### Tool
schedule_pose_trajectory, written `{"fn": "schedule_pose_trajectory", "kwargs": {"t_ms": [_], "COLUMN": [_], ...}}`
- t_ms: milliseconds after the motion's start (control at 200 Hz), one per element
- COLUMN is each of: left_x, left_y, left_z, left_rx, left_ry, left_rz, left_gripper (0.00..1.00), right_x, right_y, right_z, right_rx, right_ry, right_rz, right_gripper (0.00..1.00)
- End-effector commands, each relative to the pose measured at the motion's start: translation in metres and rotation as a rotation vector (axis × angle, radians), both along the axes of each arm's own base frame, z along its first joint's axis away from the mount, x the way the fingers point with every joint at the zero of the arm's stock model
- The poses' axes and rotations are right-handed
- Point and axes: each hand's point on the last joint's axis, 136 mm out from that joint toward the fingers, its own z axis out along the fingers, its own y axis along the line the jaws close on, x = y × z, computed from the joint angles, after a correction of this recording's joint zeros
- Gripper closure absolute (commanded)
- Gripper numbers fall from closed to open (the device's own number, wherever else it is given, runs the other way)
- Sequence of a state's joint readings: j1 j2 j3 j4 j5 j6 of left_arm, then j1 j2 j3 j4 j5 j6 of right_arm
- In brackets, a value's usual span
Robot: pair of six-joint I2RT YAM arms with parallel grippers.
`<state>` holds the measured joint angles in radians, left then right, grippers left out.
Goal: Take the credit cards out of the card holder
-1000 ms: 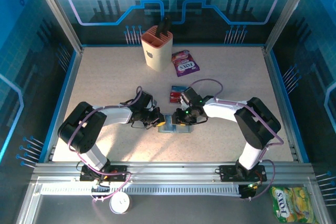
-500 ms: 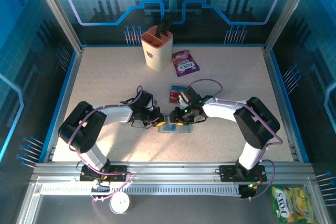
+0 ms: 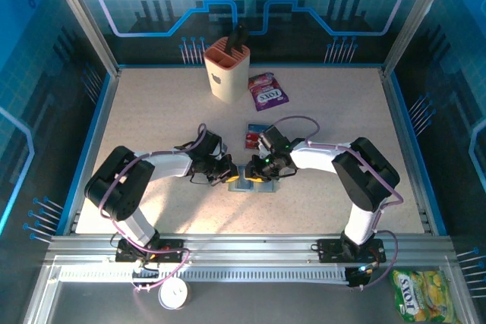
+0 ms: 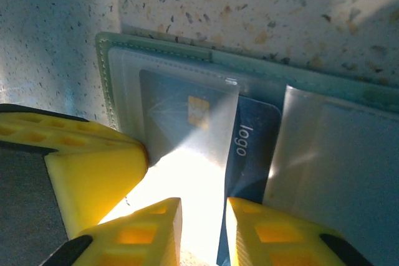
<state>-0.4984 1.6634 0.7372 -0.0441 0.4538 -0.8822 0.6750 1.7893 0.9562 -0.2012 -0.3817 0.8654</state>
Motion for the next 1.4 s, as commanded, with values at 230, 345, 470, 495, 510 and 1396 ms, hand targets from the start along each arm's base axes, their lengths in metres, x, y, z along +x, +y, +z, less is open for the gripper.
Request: {"fn": "schedule_pose_trajectory", "kwargs": {"t_ms": [230,345,470,495,510,1396], "left_x": [-0.003,-0.004,-0.003,-0.004,-0.003,0.0], "left_y": [0.001,0.001,0.001,0.002,0.002,-0.01], "left_z": [-0.007,-0.008,-0.008,-0.008,-0.008,0.022], "left_rx": [0.01,0.012,0.012,0.013,0.012,0.05], "left_ry": [0.021,0.024,0.022,0.023,0.022,-0.04], "left_rz": [-0.023,-0.023,-0.024,-0.023,-0.023,-0.081], "left_gripper": [0.97,0.97,0.97,0.97,0.97,0.98], "right_x": [-0.005,-0.005,-0.006,-0.005,-0.005,0.004], "right_y": [0.004,-0.008,-0.017,-0.018,-0.018,-0.017], "right_z": [-0.007,-0.009,-0.009,-0.008,-0.008,0.015], "right_rx": [-0.013,-0.088,-0.148,-0.155,-0.159,-0.068], "right_ry": [0.025,0.019,0.013,0.01,0.01,-0.05], "right_rz": [0.017,0.019,0.029,0.031,0.031,0.011], "right_gripper": [0.73,0.7,0.69,0.69,0.69,0.68]}}
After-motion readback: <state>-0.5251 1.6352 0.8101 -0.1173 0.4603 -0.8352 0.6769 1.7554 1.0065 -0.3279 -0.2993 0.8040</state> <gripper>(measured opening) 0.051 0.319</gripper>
